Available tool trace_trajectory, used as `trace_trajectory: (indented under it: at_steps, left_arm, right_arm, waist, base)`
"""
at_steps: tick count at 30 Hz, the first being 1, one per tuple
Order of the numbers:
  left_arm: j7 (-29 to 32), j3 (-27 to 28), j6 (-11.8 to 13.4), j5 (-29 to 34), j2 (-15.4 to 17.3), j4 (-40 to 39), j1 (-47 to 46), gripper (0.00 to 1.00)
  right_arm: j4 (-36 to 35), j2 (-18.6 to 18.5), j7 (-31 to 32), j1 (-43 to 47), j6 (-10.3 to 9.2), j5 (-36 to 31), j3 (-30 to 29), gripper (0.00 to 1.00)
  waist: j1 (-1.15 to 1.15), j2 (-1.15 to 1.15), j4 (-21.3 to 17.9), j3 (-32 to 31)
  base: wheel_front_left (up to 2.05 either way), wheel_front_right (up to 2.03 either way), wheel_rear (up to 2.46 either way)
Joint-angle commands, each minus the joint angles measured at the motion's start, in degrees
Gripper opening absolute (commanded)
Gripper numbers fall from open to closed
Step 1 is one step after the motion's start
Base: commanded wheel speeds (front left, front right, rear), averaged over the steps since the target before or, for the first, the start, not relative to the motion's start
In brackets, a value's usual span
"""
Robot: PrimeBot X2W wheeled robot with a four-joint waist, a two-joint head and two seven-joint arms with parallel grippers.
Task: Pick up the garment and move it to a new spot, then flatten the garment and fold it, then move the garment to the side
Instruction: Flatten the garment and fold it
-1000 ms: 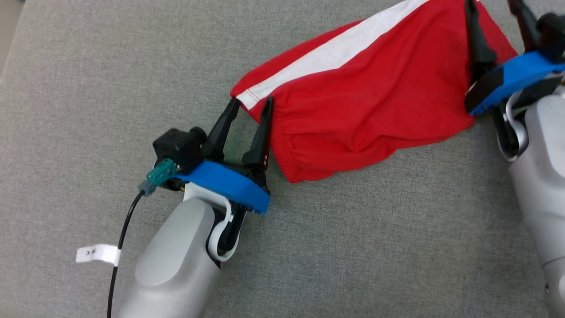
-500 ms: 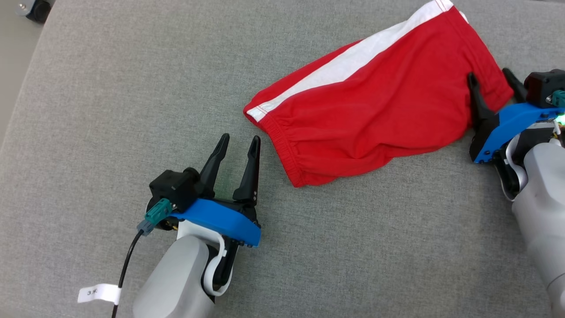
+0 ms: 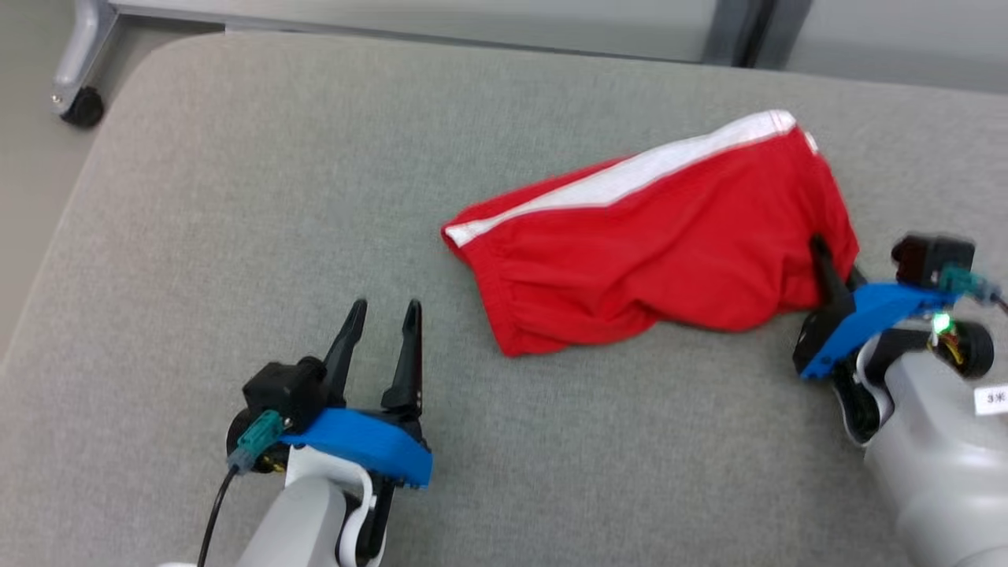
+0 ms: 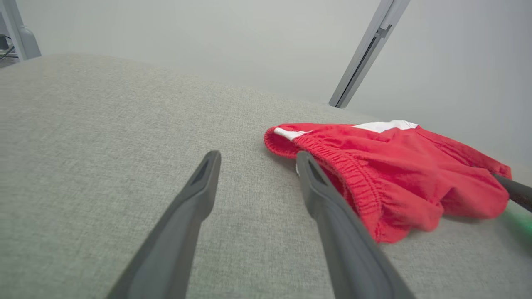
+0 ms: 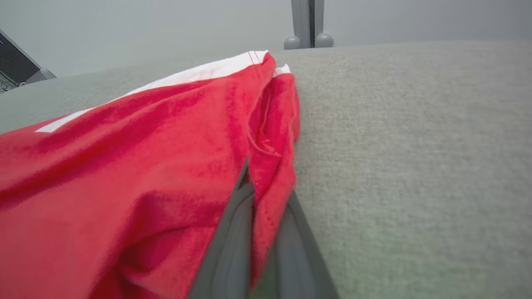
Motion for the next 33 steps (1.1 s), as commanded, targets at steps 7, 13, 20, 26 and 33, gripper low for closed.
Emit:
trace_trajectory:
  at_steps: [7, 13, 20, 26, 33]
  left_arm:
    - [-0.2, 3.1, -0.5, 1.9, 0.0, 0.7, 7.0, 1.00]
    - [-0.2, 4.8, -0.9, 2.8, 0.0, 0.6, 12.2, 1.00]
    - [-0.2, 4.1, -1.3, 2.7, 0.0, 0.3, 15.3, 1.00]
    - [-0.2, 3.0, -1.5, 2.4, 0.0, 0.5, 14.6, 1.00]
    - [-0.2, 2.1, -1.6, 2.1, 0.0, 0.9, 14.0, 1.00]
  right_arm:
    - [-3.9, 0.8, -0.8, 11.0, 0.00, 6.3, -0.5, 0.00]
    - [-8.4, 0.9, -0.8, 18.8, 0.00, 8.9, -2.3, 0.00]
    - [-10.0, 1.2, -0.8, 24.8, 0.00, 8.9, -3.7, 0.00]
    - [-11.3, 0.9, -0.8, 24.6, 0.00, 6.8, -6.1, 0.00]
    - [-19.4, 3.2, -0.8, 20.2, 0.00, 1.5, -2.9, 0.00]
  waist:
    - [0.01, 0.00, -3.8, -9.3]
    - [0.01, 0.00, -5.1, -13.7]
    - [0.01, 0.00, -5.3, -15.8]
    - [0.01, 0.00, -4.6, -15.4]
    - [0.01, 0.00, -2.9, -14.8]
  base:
    - [0.00, 0.00, 0.00]
    - [0.00, 0.00, 0.00]
    - [0.00, 0.00, 0.00]
    - [0.00, 0.00, 0.00]
    - [0.00, 0.00, 0.00]
